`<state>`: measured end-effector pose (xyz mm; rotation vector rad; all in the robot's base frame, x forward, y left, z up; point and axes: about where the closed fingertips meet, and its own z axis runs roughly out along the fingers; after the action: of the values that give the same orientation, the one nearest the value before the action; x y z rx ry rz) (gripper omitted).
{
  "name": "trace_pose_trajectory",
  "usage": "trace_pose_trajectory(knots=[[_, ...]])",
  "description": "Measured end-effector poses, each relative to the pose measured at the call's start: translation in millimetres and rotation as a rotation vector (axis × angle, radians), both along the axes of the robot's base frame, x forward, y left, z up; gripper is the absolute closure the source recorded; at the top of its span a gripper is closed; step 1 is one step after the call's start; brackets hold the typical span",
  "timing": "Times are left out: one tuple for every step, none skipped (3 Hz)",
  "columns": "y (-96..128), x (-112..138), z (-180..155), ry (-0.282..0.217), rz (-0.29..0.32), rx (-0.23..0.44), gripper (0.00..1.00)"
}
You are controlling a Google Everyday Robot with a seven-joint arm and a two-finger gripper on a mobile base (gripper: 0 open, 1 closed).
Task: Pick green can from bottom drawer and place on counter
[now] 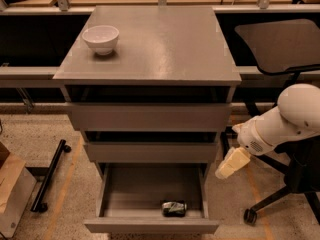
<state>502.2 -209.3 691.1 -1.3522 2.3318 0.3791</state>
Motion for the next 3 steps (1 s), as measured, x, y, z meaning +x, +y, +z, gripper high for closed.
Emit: trace_pose_trajectory(knots=[[14,8,-32,0.012,-0.001,0.041,0.00],[29,15,-67,0.036,0.012,0.063,0.00],[42,21,-99,0.071,0.026,0.088,0.00]])
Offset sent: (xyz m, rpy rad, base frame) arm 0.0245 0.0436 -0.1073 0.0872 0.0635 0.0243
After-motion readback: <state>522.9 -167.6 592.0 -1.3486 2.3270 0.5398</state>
